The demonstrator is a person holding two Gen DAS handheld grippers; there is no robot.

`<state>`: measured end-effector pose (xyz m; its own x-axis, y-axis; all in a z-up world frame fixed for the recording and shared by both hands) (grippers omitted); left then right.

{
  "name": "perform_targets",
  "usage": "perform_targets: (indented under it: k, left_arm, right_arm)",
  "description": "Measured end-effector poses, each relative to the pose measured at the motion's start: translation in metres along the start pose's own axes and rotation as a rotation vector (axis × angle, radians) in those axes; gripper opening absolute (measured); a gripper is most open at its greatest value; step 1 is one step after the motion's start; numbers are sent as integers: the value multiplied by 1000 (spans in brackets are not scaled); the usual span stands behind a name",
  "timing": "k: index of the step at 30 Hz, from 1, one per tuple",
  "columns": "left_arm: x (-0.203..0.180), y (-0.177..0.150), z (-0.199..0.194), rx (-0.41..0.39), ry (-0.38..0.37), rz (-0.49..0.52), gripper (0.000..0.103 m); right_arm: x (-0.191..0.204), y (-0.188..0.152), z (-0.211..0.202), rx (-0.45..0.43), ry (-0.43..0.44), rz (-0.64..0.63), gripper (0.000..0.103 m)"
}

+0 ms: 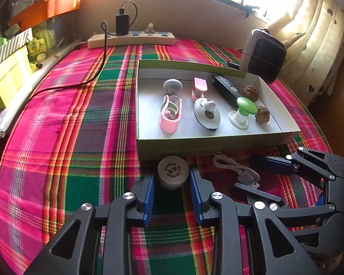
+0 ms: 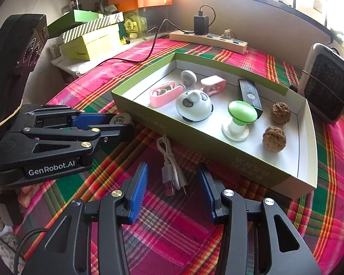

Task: Organize objects
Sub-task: 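Close the left tool on the white round printed disc, then close the right tool on the white USB cable while the left tool holds the disc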

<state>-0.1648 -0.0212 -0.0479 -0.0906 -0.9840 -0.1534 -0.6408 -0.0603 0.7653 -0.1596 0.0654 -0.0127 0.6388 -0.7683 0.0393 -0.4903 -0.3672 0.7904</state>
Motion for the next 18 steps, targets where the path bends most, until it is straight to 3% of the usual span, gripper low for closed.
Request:
perform_targets:
  k: [7,14,18]
  left_arm:
    - [0,-1,0,0,1,4,27]
    - [0,0,-1,-3,8,15,26]
    - [0,0,-1,-4,13,23,26]
  right_arm:
    - [0,1,2,5,-20,-27,44]
    - [-1,0,1,2,-37,-34,24]
    - [0,0,1,1,-29,-32,22]
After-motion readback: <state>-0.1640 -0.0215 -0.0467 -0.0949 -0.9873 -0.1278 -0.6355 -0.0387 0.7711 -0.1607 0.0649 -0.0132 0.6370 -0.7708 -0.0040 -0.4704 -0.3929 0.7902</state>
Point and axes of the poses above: each gripper's, at about its wrist camera, not at the fingertips, and z roughly the way its jaws point, x to its left, y to its top, the point moved 7 cm from there along z, roughly the way its jaws point, and after that the axes turned 13 degrees about -x, right-handed, at the moved point
